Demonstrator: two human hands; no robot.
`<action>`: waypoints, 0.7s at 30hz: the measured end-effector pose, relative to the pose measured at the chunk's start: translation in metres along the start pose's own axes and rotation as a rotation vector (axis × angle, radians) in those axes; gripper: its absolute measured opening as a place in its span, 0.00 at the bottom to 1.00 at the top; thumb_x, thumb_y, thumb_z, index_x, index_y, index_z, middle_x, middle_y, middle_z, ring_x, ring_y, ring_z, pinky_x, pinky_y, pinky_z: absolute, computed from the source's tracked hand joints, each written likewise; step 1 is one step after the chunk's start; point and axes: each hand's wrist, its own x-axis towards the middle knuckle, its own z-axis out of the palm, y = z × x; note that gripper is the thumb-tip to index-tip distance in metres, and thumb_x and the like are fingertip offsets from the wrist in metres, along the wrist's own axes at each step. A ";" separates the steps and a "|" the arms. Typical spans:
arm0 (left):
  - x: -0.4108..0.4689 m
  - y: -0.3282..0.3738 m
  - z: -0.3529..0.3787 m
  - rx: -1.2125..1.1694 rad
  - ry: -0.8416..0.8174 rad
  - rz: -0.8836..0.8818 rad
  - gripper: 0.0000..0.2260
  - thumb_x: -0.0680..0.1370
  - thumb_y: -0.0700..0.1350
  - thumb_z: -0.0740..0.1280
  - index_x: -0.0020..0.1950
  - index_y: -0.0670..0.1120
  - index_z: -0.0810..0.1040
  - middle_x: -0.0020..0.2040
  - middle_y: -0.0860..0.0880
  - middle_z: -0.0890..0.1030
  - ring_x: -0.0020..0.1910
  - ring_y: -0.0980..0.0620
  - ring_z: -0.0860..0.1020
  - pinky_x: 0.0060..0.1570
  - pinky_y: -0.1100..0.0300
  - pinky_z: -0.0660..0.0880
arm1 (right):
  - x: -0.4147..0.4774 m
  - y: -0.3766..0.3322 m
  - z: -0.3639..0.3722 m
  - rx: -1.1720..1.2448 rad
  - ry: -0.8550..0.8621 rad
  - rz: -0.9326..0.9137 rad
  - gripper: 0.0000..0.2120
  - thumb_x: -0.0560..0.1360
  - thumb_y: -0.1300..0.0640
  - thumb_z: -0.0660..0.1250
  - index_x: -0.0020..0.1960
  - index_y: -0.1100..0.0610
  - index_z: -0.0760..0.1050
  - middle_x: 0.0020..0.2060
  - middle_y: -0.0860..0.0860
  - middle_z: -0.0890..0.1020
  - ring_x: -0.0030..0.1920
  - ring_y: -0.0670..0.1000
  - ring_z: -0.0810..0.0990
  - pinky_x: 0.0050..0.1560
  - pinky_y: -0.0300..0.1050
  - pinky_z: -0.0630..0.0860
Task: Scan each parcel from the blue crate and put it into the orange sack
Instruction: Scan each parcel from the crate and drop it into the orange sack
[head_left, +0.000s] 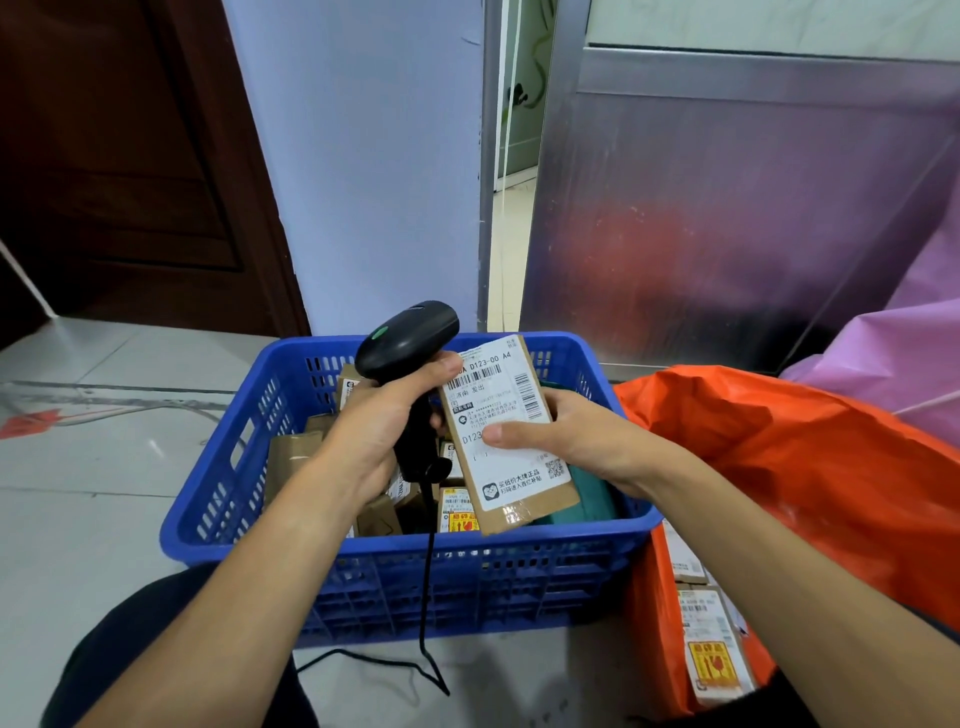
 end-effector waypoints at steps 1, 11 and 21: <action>0.001 -0.001 -0.001 0.001 0.004 -0.005 0.13 0.76 0.47 0.77 0.57 0.42 0.85 0.54 0.39 0.87 0.36 0.52 0.77 0.39 0.59 0.77 | 0.000 0.000 0.000 -0.016 0.022 0.004 0.19 0.76 0.56 0.76 0.65 0.54 0.78 0.55 0.49 0.87 0.53 0.50 0.87 0.51 0.42 0.82; -0.002 0.002 -0.004 0.023 -0.061 -0.015 0.15 0.80 0.44 0.72 0.64 0.38 0.81 0.40 0.46 0.83 0.29 0.53 0.73 0.38 0.57 0.75 | 0.008 0.007 -0.026 -0.309 0.692 -0.061 0.27 0.73 0.44 0.78 0.60 0.54 0.65 0.55 0.47 0.82 0.54 0.50 0.83 0.56 0.55 0.82; -0.012 -0.002 0.006 0.210 -0.228 0.012 0.14 0.77 0.45 0.74 0.57 0.36 0.82 0.39 0.43 0.82 0.30 0.50 0.74 0.40 0.54 0.75 | 0.003 0.002 -0.038 -0.350 0.833 -0.074 0.29 0.73 0.43 0.76 0.61 0.56 0.64 0.57 0.48 0.79 0.55 0.52 0.80 0.56 0.57 0.81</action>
